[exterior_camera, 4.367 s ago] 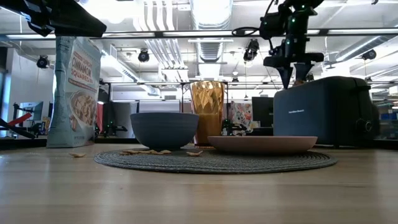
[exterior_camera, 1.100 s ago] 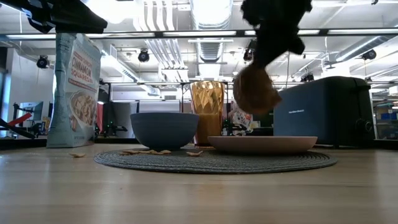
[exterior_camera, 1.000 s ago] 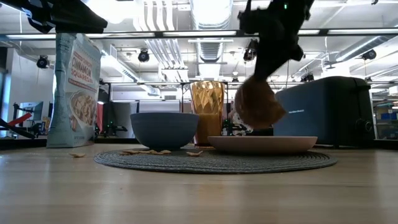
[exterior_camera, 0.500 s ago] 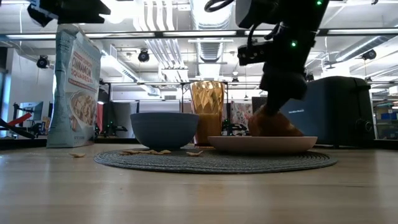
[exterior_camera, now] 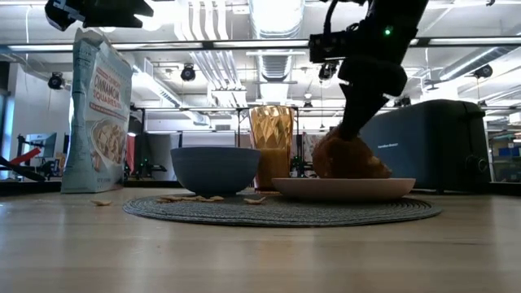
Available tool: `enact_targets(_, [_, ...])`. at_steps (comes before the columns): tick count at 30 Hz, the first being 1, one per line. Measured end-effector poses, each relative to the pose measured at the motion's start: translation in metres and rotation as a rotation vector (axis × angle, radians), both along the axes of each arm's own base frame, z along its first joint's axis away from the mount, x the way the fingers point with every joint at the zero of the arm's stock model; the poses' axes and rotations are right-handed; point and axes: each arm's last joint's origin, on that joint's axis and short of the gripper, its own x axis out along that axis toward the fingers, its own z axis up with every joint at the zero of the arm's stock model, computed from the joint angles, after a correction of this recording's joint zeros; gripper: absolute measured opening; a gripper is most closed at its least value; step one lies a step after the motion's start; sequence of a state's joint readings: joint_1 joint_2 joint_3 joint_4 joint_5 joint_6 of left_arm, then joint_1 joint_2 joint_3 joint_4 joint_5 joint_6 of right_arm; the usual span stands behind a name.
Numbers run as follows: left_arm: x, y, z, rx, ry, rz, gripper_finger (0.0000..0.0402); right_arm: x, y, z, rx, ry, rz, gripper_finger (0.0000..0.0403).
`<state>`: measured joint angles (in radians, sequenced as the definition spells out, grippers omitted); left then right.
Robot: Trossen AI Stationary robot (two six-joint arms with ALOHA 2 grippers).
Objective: Arrange a breakfast setting
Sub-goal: Put the bagel into the pink plate on the gray table placemat
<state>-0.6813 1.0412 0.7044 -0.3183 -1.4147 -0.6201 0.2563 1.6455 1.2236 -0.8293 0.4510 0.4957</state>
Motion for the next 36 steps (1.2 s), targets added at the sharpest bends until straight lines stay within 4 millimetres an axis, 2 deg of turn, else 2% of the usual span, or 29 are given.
enact_targets(12, [0.000, 0.000, -0.001, 0.006, 0.009, 0.000, 0.0200, 0.003, 0.002, 0.001, 0.107, -0.054, -0.073, 0.0011])
enact_targets(19, [0.000, 0.001, -0.001, 0.005, 0.008, 0.000, 0.0200, 0.004, -0.001, 0.002, 0.061, -0.077, -0.096, 0.0017])
enact_targets(23, [0.000, 0.001, -0.001, 0.005, 0.008, 0.000, 0.0200, 0.005, -0.012, 0.002, 0.067, -0.083, -0.155, 0.0049])
enact_targets(29, [0.000, 0.001, -0.001, 0.011, 0.014, -0.001, 0.0200, 0.007, -0.027, 0.002, 0.063, -0.075, -0.197, 0.0117])
enact_targets(36, [0.000, 0.001, -0.002, 0.015, 0.029, -0.009, 0.0200, 0.007, -0.028, 0.009, 0.116, -0.068, -0.192, 0.0163])
